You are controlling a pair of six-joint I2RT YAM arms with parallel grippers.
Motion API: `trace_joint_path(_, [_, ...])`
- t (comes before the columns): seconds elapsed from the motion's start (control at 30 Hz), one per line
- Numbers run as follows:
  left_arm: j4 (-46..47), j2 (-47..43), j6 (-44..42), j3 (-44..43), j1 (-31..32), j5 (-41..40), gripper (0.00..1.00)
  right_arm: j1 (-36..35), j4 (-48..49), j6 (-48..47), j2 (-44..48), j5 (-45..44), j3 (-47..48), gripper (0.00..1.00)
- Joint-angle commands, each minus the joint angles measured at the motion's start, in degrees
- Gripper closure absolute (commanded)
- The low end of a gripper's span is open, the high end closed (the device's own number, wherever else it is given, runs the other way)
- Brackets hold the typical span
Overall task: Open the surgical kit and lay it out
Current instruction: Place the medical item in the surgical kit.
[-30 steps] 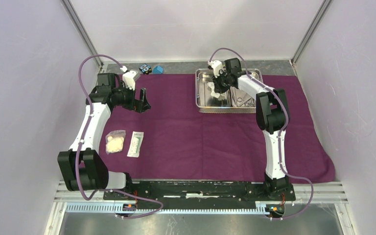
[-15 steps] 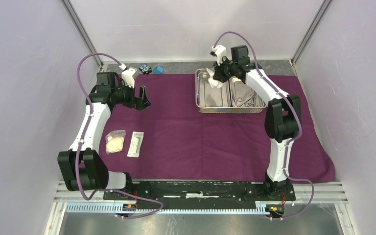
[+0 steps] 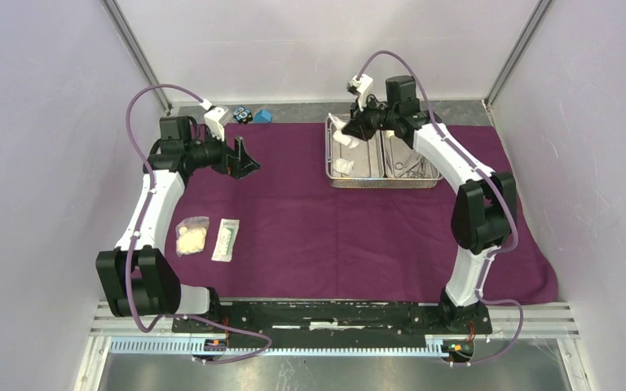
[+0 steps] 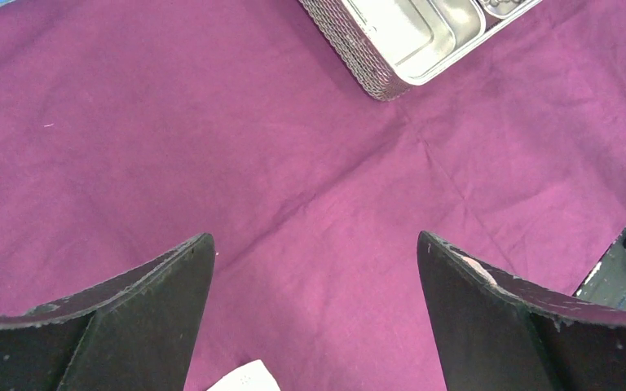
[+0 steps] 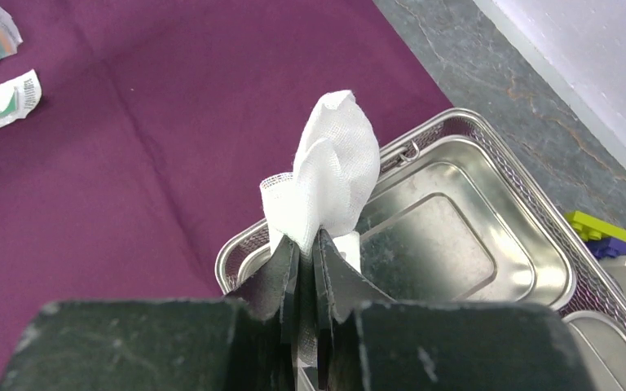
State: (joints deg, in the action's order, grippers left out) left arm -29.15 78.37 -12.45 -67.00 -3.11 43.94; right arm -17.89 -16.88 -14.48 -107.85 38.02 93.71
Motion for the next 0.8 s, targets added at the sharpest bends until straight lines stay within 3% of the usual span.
trace_joint_path(0.0, [2.7,0.1,2.2,-1.7,0.3,3.0,0.00,-0.2,-0.4,-2.5,0.8,-5.1,0.3,1.00])
trace_joint_path(0.17, [3.2,-0.7,2.0,-0.3,0.2,0.7,0.00,-1.2,1.0,-2.9,0.7,-1.0,-3.2,1.00])
trace_joint_path(0.3, [2.7,-0.3,3.2,-0.7,0.0,-8.1,0.00,-5.1,1.7,-5.2,2.6,1.9,-7.5,1.00])
trace_joint_path(0.57, [-0.7,0.7,6.3,-5.3,-5.7,-16.1,0.00,-19.6,5.1,-10.3,6.8,1.8,-18.4,1.00])
trace_joint_path(0.77, [-1.0,1.3,11.5,-8.4,-12.1,-18.5,0.00,-29.9,6.0,-13.0,4.6,-5.0,-17.9,1.00])
